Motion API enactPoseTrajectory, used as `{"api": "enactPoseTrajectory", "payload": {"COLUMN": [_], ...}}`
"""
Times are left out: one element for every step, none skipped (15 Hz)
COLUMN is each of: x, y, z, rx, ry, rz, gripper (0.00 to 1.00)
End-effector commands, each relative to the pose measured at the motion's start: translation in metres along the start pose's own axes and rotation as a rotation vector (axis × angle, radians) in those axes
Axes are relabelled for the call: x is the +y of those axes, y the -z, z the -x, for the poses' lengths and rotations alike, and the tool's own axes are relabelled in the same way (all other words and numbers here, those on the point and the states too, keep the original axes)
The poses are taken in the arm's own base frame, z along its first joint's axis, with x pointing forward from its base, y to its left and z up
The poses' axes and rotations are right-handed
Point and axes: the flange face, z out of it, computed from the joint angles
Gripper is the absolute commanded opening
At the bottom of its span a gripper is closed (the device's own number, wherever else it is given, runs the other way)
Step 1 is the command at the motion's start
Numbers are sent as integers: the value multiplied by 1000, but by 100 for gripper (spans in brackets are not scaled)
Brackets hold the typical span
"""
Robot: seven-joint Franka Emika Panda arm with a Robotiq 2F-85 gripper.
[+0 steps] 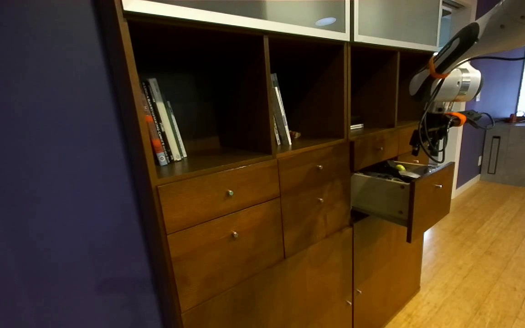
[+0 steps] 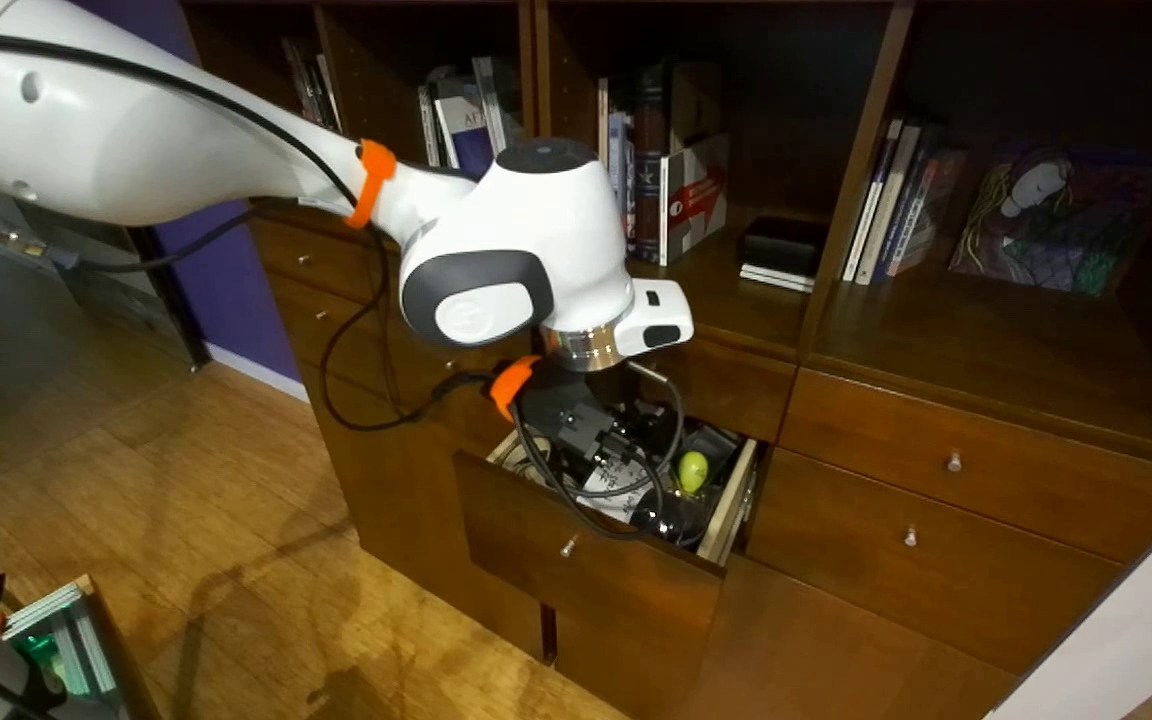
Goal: Remove the yellow object from the drawer
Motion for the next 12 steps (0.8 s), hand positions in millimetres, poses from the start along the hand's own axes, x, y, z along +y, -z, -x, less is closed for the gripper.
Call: {"api": "enactPoseTrajectory", "payload": {"x": [2, 4, 5, 5, 5, 8, 10, 13, 17, 21, 24, 27], "y": [-3, -6, -8, -11, -16, -20, -26, -30, -36, -41, -46, -51], "z": [-6, -10, -13, -16, -20, -22, -24, -26, -27, -28, -28, -30], "rx": [17, 26, 40, 46, 51, 50, 54, 58, 62, 68, 80, 91], "ry": [-4, -3, 5, 25, 41, 53, 61, 72, 82, 83, 95, 104], "rz": [-1, -7, -17, -19, -22, -15, -32, -27, -33, -37, -47, -54], "gripper": [100, 100, 100, 100, 100, 100, 100, 100, 100, 100, 100, 100]}}
